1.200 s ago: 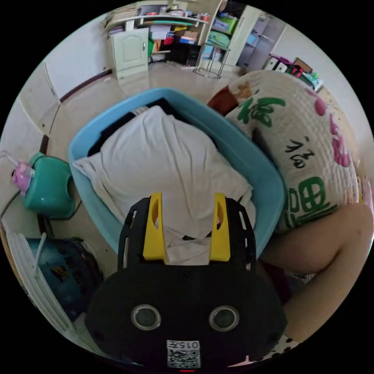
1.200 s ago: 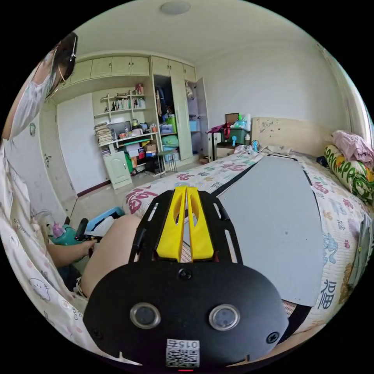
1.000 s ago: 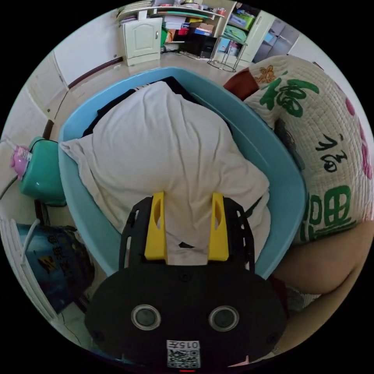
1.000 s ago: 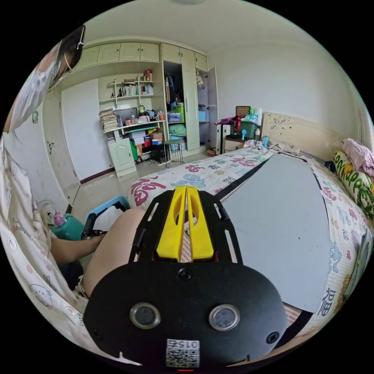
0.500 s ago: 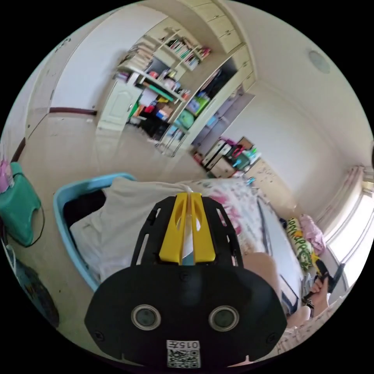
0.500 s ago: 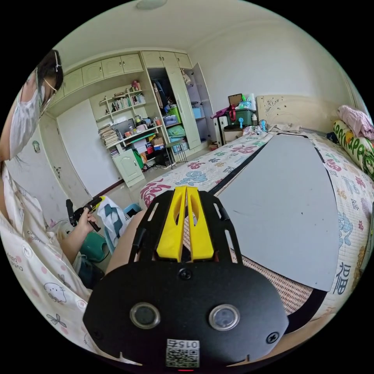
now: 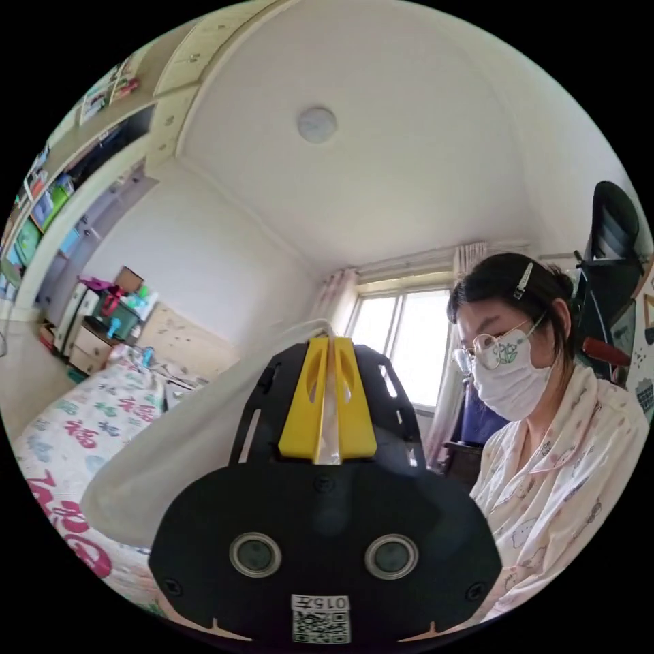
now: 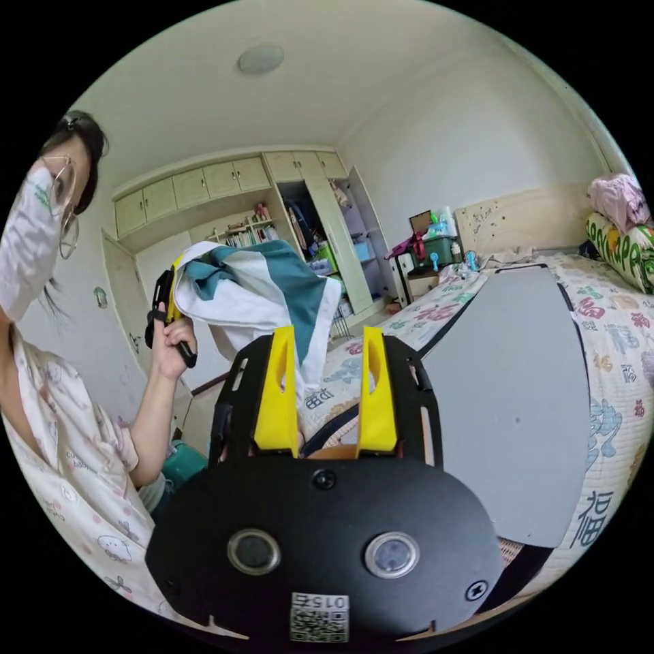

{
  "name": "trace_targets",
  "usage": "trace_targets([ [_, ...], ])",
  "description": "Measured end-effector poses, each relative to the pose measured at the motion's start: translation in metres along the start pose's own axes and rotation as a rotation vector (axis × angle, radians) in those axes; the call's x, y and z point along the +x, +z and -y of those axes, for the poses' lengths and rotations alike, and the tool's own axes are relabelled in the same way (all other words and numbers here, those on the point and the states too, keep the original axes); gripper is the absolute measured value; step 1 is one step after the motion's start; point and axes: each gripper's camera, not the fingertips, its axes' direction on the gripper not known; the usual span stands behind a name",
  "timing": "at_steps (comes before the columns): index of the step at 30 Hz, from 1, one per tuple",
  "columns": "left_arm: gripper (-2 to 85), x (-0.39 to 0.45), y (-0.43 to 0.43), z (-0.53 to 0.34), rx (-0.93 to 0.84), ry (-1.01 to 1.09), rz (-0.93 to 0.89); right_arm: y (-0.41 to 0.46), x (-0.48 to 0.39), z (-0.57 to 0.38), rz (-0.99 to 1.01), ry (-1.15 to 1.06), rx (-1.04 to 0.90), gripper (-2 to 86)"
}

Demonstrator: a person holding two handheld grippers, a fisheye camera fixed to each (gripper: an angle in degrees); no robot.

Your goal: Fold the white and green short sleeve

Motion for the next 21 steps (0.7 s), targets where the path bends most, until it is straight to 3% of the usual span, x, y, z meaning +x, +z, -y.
trace_targets([
  [5,0.4,0.044,0.036,-0.059,-0.090,-0.101,-0.026,-0.026,0.029,0.053,-0.114,-0.049,0.075,13.4],
  [9,0.4,0.046,0.052,-0.127,-0.186,-0.283,-0.046,-0.023,0.077,0.063,-0.135,-0.002,-0.061,1.0],
  [13,0.4,0.065,0.009,-0.147,-0.194,-0.289,0.064,-0.070,0.115,0.074,-0.229,0.065,0.073,-0.7],
  [17,0.4,0.085,-0.042,-0.172,-0.270,-0.312,0.131,-0.087,0.133,0.144,-0.367,0.045,0.174,-0.9],
  [21,0.2,0.111,-0.094,-0.216,-0.344,-0.358,0.168,-0.043,0.129,0.229,-0.244,-0.031,0.239,-0.8],
])
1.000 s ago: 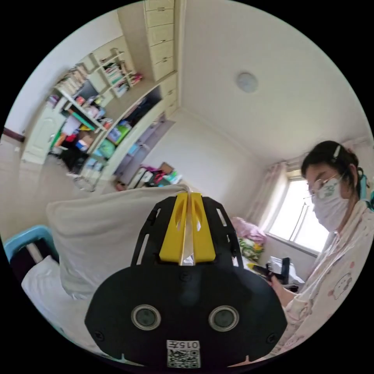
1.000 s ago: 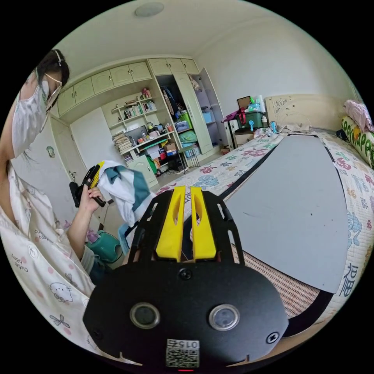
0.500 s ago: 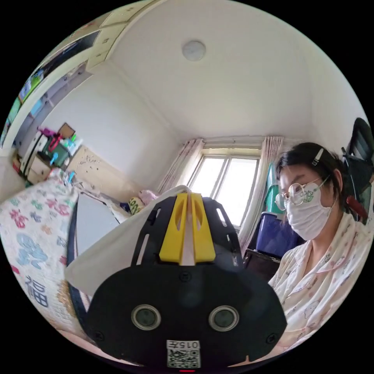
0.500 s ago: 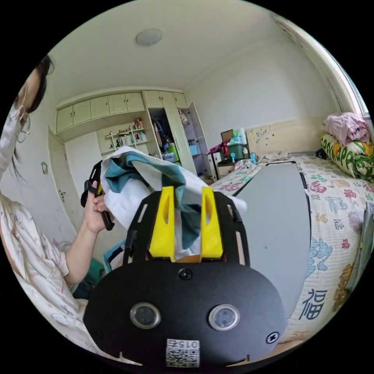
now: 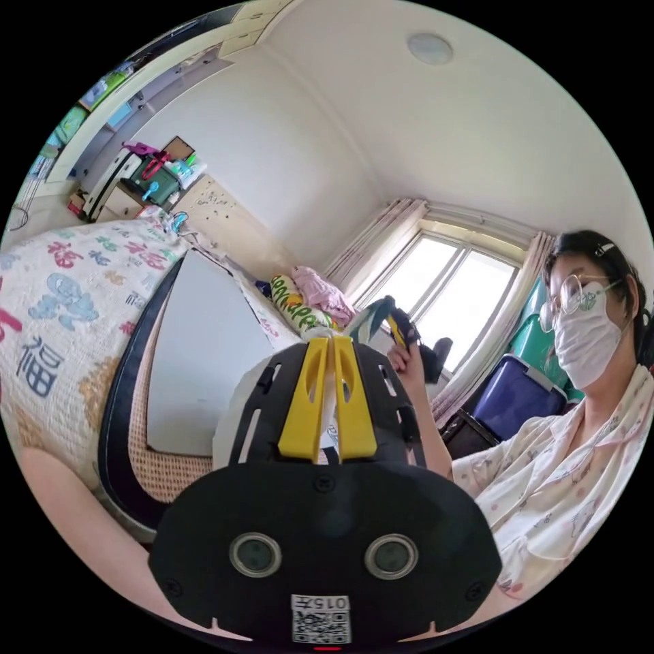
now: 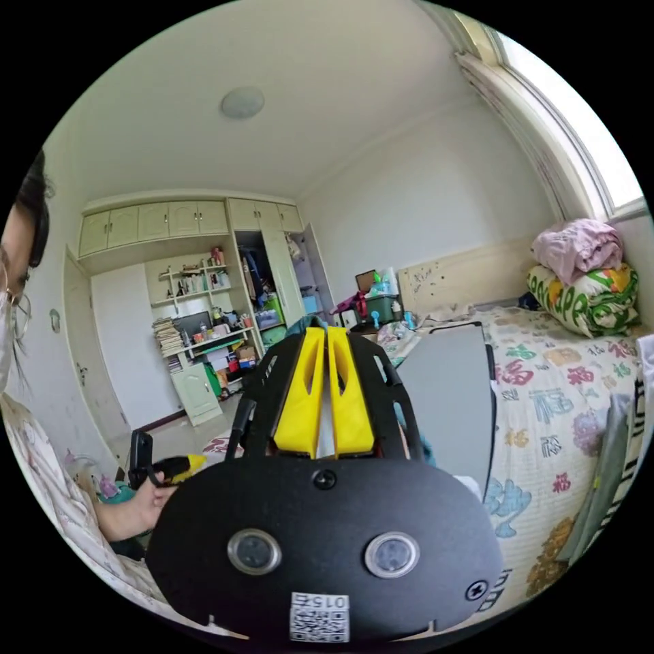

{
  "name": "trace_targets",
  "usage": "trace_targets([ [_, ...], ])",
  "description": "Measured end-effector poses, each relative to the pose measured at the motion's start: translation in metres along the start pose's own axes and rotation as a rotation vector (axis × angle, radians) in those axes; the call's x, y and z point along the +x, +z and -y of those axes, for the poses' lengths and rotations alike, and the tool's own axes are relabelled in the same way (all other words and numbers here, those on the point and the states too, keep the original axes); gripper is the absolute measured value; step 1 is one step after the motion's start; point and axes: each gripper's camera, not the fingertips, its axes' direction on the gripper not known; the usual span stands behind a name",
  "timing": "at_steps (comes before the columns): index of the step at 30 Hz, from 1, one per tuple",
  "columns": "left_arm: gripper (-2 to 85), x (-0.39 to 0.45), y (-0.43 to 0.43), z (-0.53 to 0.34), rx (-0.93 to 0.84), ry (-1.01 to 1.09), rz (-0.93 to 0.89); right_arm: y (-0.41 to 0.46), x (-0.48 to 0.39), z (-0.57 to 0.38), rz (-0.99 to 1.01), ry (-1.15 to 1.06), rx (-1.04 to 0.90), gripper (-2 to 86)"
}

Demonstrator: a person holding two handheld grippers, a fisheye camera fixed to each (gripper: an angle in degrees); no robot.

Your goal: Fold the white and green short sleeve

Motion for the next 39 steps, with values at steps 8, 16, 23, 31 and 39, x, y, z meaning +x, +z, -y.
trace_targets([
  [8,1.0,-0.036,-0.021,-0.101,-0.342,-0.053,0.069,0.240,-0.091,0.009,0.216,-0.201,-0.579,7.2],
  [16,4.9,-0.072,-0.106,-0.075,-0.529,0.204,0.267,0.155,-0.016,-0.028,0.208,0.018,-0.586,10.3],
  [23,10.3,-0.170,-0.081,-0.028,-0.720,0.631,0.363,0.146,0.014,-0.027,0.226,-0.034,-0.802,12.3],
  [31,12.4,-0.318,-0.023,-0.020,-0.888,0.826,0.145,0.176,0.053,-0.009,0.269,0.041,-0.879,13.3],
  [39,8.3,-0.392,0.020,-0.041,-1.062,0.943,-0.016,0.191,0.047,0.022,0.443,0.058,-1.032,5.4],
])
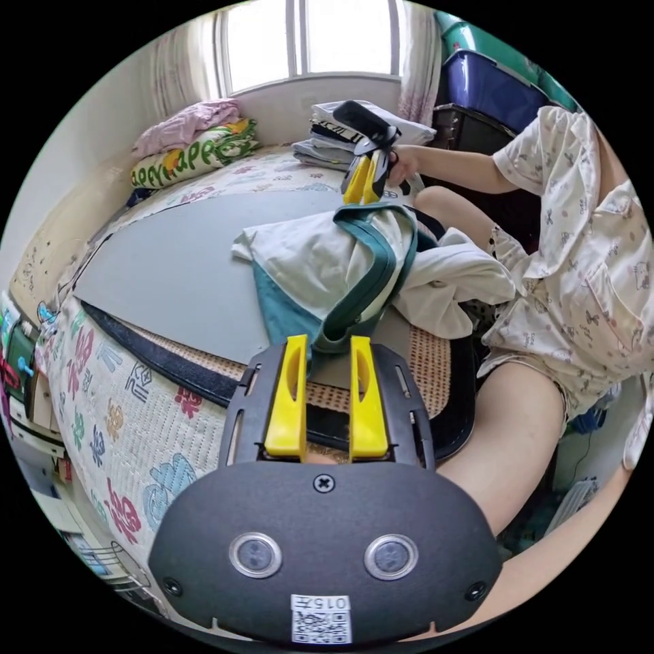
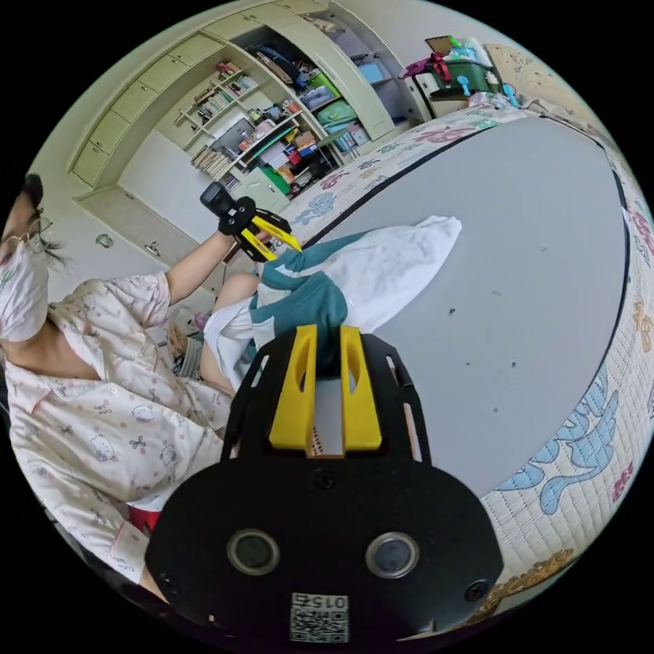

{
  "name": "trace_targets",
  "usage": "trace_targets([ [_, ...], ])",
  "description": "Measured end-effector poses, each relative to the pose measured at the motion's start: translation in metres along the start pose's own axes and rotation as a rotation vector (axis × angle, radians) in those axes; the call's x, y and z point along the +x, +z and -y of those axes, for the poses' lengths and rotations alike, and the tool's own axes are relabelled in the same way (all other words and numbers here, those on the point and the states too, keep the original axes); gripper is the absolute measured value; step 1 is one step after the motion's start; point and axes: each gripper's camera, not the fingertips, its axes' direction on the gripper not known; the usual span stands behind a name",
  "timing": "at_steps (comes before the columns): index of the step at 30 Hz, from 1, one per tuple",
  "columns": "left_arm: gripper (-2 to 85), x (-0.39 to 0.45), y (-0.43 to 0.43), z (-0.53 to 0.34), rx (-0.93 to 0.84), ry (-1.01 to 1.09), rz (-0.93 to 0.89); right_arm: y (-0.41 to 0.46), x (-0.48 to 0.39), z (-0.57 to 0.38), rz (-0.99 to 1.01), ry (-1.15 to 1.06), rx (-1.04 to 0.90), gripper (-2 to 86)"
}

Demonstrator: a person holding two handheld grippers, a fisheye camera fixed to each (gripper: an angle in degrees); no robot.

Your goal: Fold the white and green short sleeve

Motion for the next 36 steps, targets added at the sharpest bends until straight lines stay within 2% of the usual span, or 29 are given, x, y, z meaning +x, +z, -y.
trace_targets([
  [3,4.6,-0.007,0.010,-0.010,0.008,-0.012,-0.030,-0.010,-0.013,-0.007,0.084,-0.015,-0.024,1.7],
  [7,1.6,-0.018,0.005,-0.023,0.093,-0.161,0.002,-0.036,-0.043,-0.029,-0.001,0.020,0.058,0.5],
  [11,0.3,-0.001,-0.051,-0.028,0.425,-0.423,0.156,-0.099,-0.103,-0.070,-0.155,0.119,0.332,-0.1],
  [13,0.0,0.016,-0.080,-0.021,0.599,-0.521,0.187,-0.134,-0.130,-0.095,-0.106,0.192,0.541,-0.2],
  [15,-0.3,0.046,-0.119,-0.011,0.929,-0.616,0.156,-0.169,-0.173,-0.134,0.084,0.218,0.886,-0.3],
  [16,-0.3,0.054,-0.126,-0.007,1.015,-0.632,0.139,-0.174,-0.187,-0.140,0.097,0.208,0.942,-0.3],
  [17,-0.4,0.071,-0.137,0.005,1.174,-0.653,0.119,-0.181,-0.219,-0.149,0.110,0.175,1.055,-0.4],
  [21,-0.5,0.146,-0.170,0.071,1.576,-0.555,0.182,-0.200,-0.327,-0.168,0.211,-0.003,1.372,-0.5],
  [24,-0.5,0.192,-0.192,0.116,1.726,-0.458,0.258,-0.208,-0.394,-0.182,0.201,-0.151,1.551,-0.5],
  [26,-0.5,0.222,-0.204,0.140,1.786,-0.375,0.330,-0.211,-0.431,-0.191,0.184,-0.247,1.613,-0.5],
  [29,-0.4,0.276,-0.229,0.174,1.817,-0.198,0.473,-0.215,-0.493,-0.211,0.055,-0.402,1.686,-0.5],
  [33,-0.4,0.330,-0.254,0.218,1.793,-0.005,0.619,-0.207,-0.560,-0.234,-0.182,-0.576,1.759,-0.5],
  [36,-0.4,0.332,-0.261,0.246,1.748,0.042,0.657,-0.200,-0.577,-0.231,-0.255,-0.630,1.779,-0.5],
])
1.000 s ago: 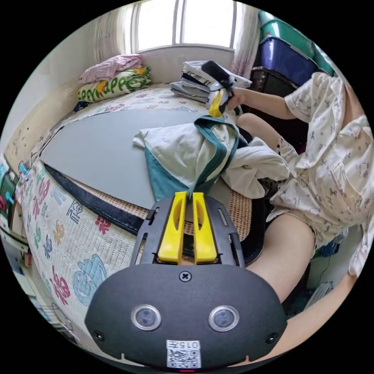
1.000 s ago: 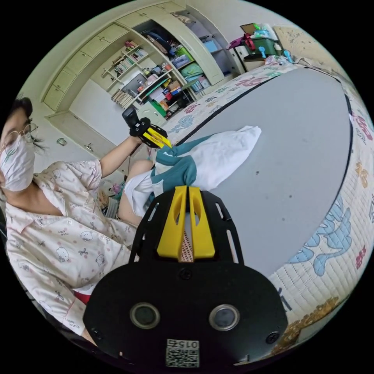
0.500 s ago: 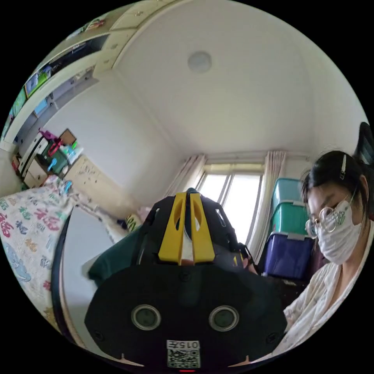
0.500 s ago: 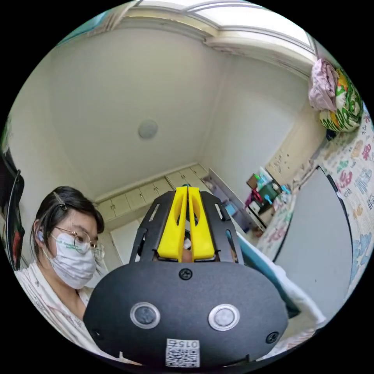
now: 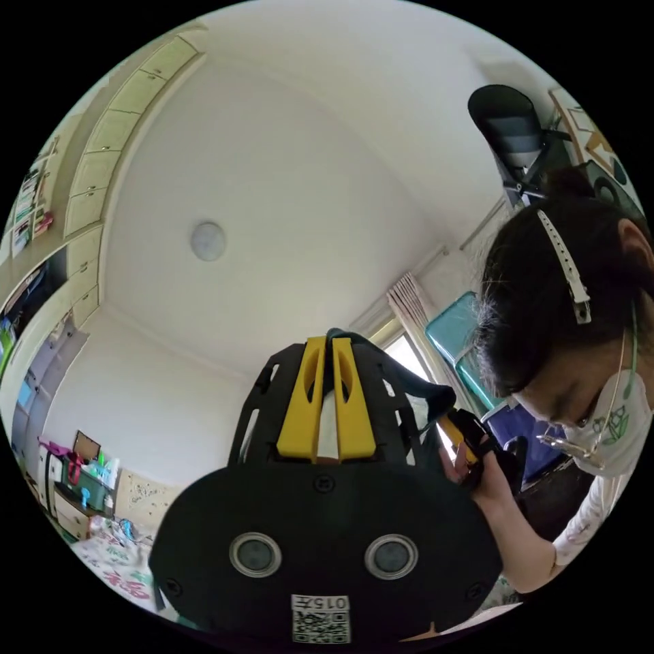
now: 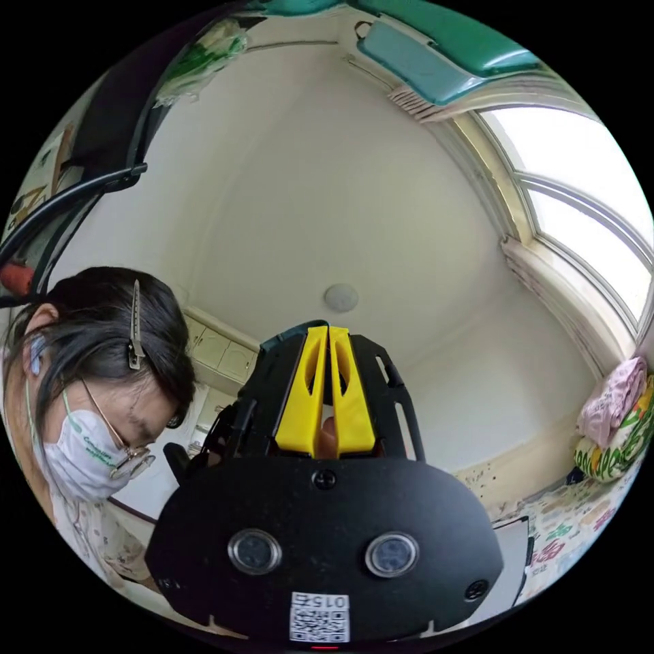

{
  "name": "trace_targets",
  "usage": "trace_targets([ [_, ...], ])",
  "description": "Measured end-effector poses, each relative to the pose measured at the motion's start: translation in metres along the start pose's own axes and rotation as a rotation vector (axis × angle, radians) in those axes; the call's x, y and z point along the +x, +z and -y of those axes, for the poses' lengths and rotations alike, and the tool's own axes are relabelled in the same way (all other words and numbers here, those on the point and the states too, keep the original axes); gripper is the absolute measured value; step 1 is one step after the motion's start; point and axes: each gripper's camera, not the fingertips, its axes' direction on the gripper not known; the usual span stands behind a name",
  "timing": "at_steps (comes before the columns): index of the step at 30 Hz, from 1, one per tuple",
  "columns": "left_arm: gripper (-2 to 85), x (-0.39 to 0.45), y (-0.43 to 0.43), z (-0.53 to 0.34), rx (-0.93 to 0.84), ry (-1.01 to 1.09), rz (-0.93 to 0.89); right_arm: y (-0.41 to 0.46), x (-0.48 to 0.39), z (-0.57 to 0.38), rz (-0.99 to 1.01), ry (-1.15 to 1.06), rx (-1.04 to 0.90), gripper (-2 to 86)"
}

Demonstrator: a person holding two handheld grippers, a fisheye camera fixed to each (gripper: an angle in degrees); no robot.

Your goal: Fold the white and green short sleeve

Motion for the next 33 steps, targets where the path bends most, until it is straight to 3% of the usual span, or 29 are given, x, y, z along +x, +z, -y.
trace_targets([
  [7,-0.3,-0.031,0.042,-0.069,-0.066,0.047,0.068,0.048,0.029,-0.072,-0.082,-0.083,-0.090,-0.4],
  [13,0.0,-0.165,0.102,-0.222,-0.281,-0.081,0.230,0.131,0.144,-0.217,-0.226,-0.044,-0.364,-0.3],
  [16,0.9,-0.246,0.135,-0.330,-0.450,-0.067,0.343,0.181,0.242,-0.327,-0.330,0.010,-0.566,0.0],
  [18,2.8,-0.325,0.158,-0.439,-0.675,-0.069,0.442,0.217,0.330,-0.432,-0.431,0.046,-0.780,0.8],
  [19,3.7,-0.348,0.160,-0.465,-0.740,-0.105,0.468,0.224,0.352,-0.460,-0.440,0.059,-0.837,1.0],
  [21,7.3,-0.434,0.149,-0.540,-0.974,-0.290,0.485,0.243,0.445,-0.563,-0.484,0.208,-1.167,3.3],
  [23,10.7,-0.467,0.132,-0.556,-1.099,-0.351,0.424,0.235,0.490,-0.612,-0.524,0.282,-1.348,6.0],
  [28,12.4,-0.451,0.073,-0.516,-1.353,-0.264,0.285,0.176,0.532,-0.654,-0.654,0.265,-1.482,8.0],
  [31,12.1,-0.409,0.045,-0.480,-1.495,-0.284,0.087,0.157,0.513,-0.668,-0.425,0.311,-1.571,7.2],
  [33,11.6,-0.356,0.036,-0.460,-1.604,-0.251,-0.080,0.151,0.452,-0.689,-0.190,0.245,-1.693,7.3],
])
